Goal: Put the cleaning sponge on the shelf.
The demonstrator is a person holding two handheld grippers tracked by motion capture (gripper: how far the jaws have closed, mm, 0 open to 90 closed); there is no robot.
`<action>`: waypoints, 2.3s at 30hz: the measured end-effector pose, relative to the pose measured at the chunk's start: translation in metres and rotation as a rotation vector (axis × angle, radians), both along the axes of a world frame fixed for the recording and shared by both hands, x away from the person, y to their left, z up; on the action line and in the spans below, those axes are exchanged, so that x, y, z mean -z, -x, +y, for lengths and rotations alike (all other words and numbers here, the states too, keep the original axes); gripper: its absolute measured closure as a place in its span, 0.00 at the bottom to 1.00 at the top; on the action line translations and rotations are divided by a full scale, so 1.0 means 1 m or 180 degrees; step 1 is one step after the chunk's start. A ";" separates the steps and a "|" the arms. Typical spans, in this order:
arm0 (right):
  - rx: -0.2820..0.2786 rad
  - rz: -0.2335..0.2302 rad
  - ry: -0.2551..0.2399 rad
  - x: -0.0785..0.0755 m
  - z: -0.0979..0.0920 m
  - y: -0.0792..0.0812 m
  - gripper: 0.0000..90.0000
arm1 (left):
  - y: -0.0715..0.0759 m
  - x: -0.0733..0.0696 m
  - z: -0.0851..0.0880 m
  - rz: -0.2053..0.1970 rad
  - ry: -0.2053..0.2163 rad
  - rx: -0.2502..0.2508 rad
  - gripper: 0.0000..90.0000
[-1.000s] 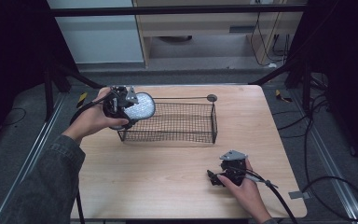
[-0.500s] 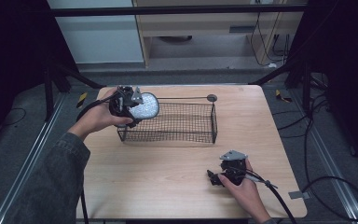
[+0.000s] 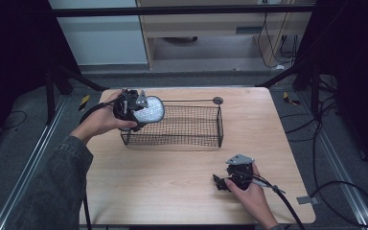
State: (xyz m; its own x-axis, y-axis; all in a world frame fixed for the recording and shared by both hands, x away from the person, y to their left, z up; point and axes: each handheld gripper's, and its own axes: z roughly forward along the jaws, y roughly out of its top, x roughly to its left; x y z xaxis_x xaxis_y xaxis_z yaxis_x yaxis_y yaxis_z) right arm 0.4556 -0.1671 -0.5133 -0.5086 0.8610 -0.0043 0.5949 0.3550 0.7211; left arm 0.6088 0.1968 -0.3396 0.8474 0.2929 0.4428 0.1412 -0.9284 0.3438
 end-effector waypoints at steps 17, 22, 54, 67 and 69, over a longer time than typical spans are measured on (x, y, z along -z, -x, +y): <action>-0.0006 -0.0002 0.0001 0.000 0.000 0.000 0.00 | -0.001 0.008 -0.003 -0.0018 -0.0073 0.0128 0.09; -0.0007 -0.0002 0.0002 0.000 0.000 0.000 0.00 | -0.001 0.010 -0.005 -0.0041 -0.0085 0.0151 0.09; -0.0002 0.0000 0.0005 0.000 0.000 0.000 0.00 | -0.013 0.025 -0.010 -0.0114 -0.0099 0.0222 0.09; 0.0012 0.0006 -0.0004 0.000 0.000 0.001 0.01 | -0.027 0.034 -0.020 -0.0031 -0.0086 0.0276 0.09; 0.0013 0.0006 -0.0005 0.000 0.000 0.001 0.01 | -0.026 0.033 -0.021 -0.0036 -0.0080 0.0282 0.09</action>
State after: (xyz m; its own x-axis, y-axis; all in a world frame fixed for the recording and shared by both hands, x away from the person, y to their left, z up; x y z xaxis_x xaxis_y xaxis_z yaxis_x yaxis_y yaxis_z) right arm 0.4546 -0.1669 -0.5132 -0.5050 0.8631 -0.0020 0.5979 0.3515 0.7204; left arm 0.6350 0.1763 -0.3729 0.8644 0.2056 0.4589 0.0542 -0.9454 0.3214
